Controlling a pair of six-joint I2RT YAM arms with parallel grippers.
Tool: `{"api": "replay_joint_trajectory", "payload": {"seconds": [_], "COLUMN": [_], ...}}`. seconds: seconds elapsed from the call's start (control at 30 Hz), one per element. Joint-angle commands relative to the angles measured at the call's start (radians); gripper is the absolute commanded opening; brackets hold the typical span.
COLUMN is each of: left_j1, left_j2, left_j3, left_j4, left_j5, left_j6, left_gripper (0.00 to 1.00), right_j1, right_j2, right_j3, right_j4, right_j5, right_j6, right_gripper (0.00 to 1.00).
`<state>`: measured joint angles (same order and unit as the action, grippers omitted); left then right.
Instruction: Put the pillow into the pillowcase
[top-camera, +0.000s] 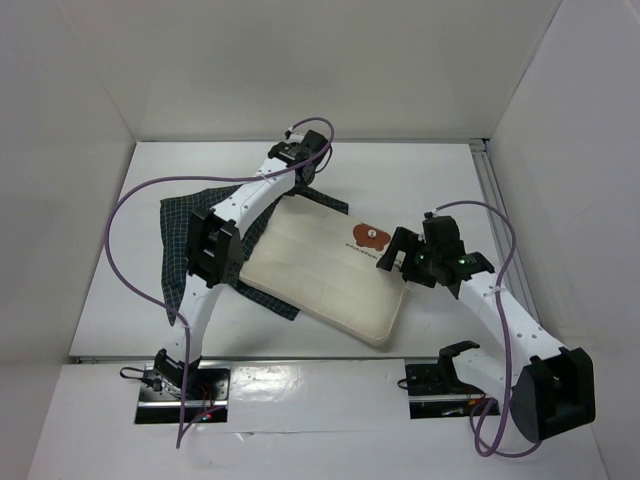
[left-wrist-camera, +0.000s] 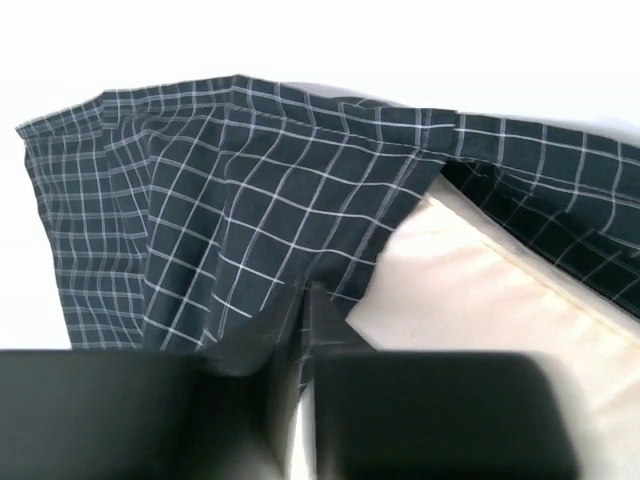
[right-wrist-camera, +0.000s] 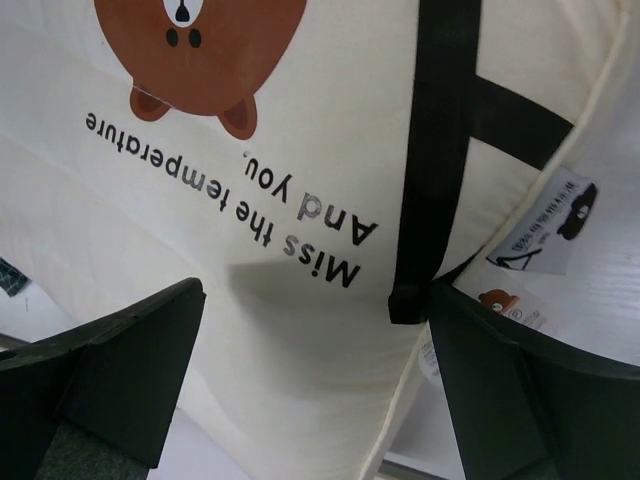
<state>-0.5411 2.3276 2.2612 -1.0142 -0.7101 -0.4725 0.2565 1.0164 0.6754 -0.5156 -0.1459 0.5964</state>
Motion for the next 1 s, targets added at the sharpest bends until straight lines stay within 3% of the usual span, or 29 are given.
{"api": "replay_joint_trajectory", "payload": {"seconds": [0.0, 0.03, 0.13, 0.17, 0.2, 0.3, 0.37, 0.5, 0.53, 0.57, 0.63, 0.67, 0.73, 0.9, 0.97], "left_j1": [0.001, 0.001, 0.001, 0.001, 0.001, -0.008, -0.008, -0.019, -0.019, -0.019, -0.019, -0.019, -0.019, -0.010, -0.010], "left_j2": [0.016, 0.016, 0.007, 0.007, -0.005, -0.028, -0.060, -0.114, -0.114, -0.114, -0.071, -0.056, -0.022, 0.018, 0.018], "left_j3": [0.029, 0.040, 0.040, 0.040, 0.040, 0.005, -0.014, -0.014, -0.014, 0.013, 0.046, 0.046, 0.046, -0.011, -0.028], "left_j4": [0.019, 0.029, 0.051, 0.051, 0.061, 0.071, 0.080, 0.101, 0.101, 0.045, -0.016, -0.033, -0.044, -0.044, -0.026], "left_j5": [0.035, 0.087, 0.222, 0.250, 0.276, 0.288, 0.288, 0.331, 0.298, 0.182, 0.054, -0.016, -0.029, -0.084, -0.098], "left_j6": [0.058, 0.058, 0.094, 0.104, 0.115, 0.106, 0.095, 0.095, 0.078, 0.058, 0.026, 0.026, 0.037, 0.014, -0.008], "left_gripper": [0.12, 0.00, 0.00, 0.00, 0.00, 0.00, 0.00, 0.00, 0.00, 0.07, 0.32, 0.56, 0.72, 0.75, 0.72], "right_j1": [-0.007, -0.007, 0.004, 0.013, 0.013, 0.013, 0.013, 0.013, 0.013, 0.013, 0.013, 0.013, 0.013, 0.013, 0.013], "right_j2": [0.025, 0.036, 0.045, 0.045, 0.045, 0.034, 0.025, 0.001, 0.001, 0.001, -0.010, -0.010, -0.010, -0.010, -0.019], "right_j3": [-0.037, -0.046, -0.065, -0.065, -0.054, -0.030, -0.008, -0.008, -0.008, -0.008, -0.017, -0.017, -0.017, -0.017, -0.017], "right_j4": [0.112, 0.133, 0.209, 0.221, 0.221, 0.212, 0.180, 0.161, 0.152, 0.152, 0.143, 0.143, 0.143, 0.123, 0.123], "right_j5": [-0.093, -0.112, -0.147, -0.161, -0.161, -0.126, -0.101, -0.090, -0.090, -0.090, -0.090, -0.090, -0.090, -0.081, -0.081], "right_j6": [-0.020, -0.020, -0.009, -0.009, -0.009, -0.009, -0.033, -0.033, -0.033, -0.033, -0.033, -0.033, -0.043, -0.043, -0.043], "right_gripper": [1.00, 1.00, 0.86, 0.77, 0.59, 0.38, 0.33, 0.30, 0.34, 0.45, 0.49, 0.52, 0.54, 0.55, 0.55]}}
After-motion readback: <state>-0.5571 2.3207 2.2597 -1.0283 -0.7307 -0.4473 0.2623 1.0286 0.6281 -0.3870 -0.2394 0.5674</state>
